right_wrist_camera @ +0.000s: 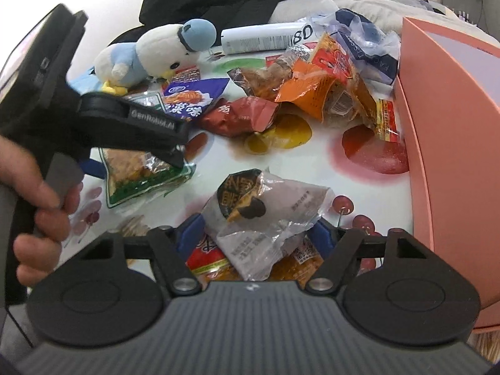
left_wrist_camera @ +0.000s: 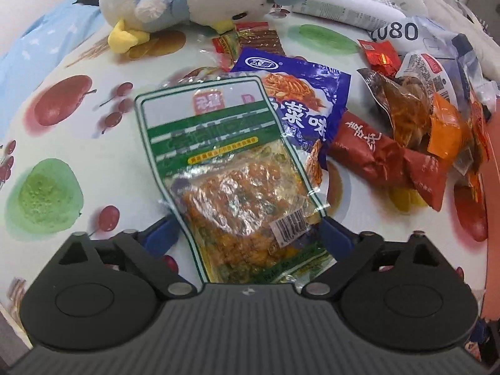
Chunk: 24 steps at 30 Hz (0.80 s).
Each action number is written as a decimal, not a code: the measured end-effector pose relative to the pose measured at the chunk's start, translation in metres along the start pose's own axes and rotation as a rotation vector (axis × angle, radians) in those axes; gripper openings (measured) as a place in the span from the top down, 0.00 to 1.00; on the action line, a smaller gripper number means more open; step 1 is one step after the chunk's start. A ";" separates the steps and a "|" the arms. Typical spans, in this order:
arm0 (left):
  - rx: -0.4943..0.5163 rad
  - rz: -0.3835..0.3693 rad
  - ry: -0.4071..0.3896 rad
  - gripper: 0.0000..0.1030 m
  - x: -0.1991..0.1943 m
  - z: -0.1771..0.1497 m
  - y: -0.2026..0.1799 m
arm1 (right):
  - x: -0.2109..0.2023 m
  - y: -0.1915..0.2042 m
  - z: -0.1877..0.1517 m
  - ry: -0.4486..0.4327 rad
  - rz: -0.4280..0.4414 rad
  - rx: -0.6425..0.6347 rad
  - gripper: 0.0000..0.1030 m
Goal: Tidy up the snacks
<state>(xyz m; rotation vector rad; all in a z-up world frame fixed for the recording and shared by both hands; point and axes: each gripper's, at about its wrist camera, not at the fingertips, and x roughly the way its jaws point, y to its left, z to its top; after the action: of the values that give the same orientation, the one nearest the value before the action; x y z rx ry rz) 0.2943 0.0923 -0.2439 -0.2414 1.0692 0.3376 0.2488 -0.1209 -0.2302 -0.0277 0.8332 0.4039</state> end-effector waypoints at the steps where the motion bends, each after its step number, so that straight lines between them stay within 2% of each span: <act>1: 0.006 -0.001 -0.005 0.12 -0.001 0.000 0.000 | 0.000 0.000 0.001 -0.001 -0.003 0.003 0.32; 10: 0.028 -0.027 -0.043 0.39 -0.022 -0.013 0.012 | -0.014 0.003 -0.003 -0.016 -0.026 0.011 0.38; 16: -0.001 -0.058 -0.056 0.55 -0.034 -0.025 0.023 | -0.027 0.007 -0.007 -0.023 -0.041 0.016 0.44; 24: -0.011 -0.110 -0.091 0.66 -0.057 -0.049 0.032 | -0.046 0.008 -0.013 -0.036 -0.050 0.028 0.50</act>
<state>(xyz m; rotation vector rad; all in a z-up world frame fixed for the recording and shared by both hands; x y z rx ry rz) 0.2176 0.0958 -0.2170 -0.2907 0.9603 0.2535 0.2089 -0.1318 -0.2050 -0.0149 0.8006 0.3441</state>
